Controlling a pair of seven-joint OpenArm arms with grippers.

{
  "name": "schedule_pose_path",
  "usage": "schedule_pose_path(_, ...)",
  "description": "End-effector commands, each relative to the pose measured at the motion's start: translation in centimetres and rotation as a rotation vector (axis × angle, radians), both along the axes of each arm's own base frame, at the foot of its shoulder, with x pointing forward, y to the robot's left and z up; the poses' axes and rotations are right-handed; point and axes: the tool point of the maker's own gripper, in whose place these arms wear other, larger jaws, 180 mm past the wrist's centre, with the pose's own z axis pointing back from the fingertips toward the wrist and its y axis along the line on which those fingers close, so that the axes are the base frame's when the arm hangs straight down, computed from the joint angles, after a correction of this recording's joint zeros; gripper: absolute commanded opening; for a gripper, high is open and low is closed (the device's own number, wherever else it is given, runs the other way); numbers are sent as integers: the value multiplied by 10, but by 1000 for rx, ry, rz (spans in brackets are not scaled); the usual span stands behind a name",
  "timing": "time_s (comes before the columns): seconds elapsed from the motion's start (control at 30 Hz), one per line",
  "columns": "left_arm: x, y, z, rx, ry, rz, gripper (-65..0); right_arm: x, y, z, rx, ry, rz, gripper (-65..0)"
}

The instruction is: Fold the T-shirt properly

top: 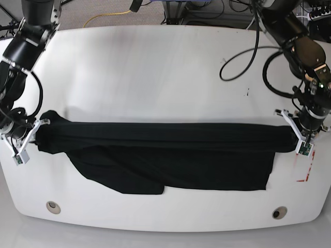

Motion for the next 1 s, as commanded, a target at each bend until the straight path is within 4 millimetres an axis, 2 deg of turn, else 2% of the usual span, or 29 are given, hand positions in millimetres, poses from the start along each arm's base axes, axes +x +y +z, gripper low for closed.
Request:
schedule_pose_path(0.0, -6, 13, 4, 41, -9, 35, -650, -8, -11, 2, -37, -2, -25, -650)
schedule_pose_path(0.07, -24, 12, -19, 40, 57, 29, -650, -26, -6, -21, -24, 56, -23, -650)
schedule_pose_path(0.2, -48, 7, -49, 18, 104, -6, -650, -64, -1, -57, 3, 147, -44, -650)
schedule_pose_path(0.4, -75, 11, -86, -15, 195, -7, -650, -105, 5, -91, 23, 261, -45, -650)
schedule_pose_path(0.63, -98, 34, -112, -51, 252, 44, -650, -140, 15, -109, 15, 334, -31, -650)
schedule_pose_path(0.8, -114, 39, -123, -55, 292, 60, -650, -158, 18, -118, 17, 375, -28, -650)
schedule_pose_path(0.97, -122, 37, -130, -54, 322, 57, -647, -167, 19, -123, 19, 397, -27, -647)
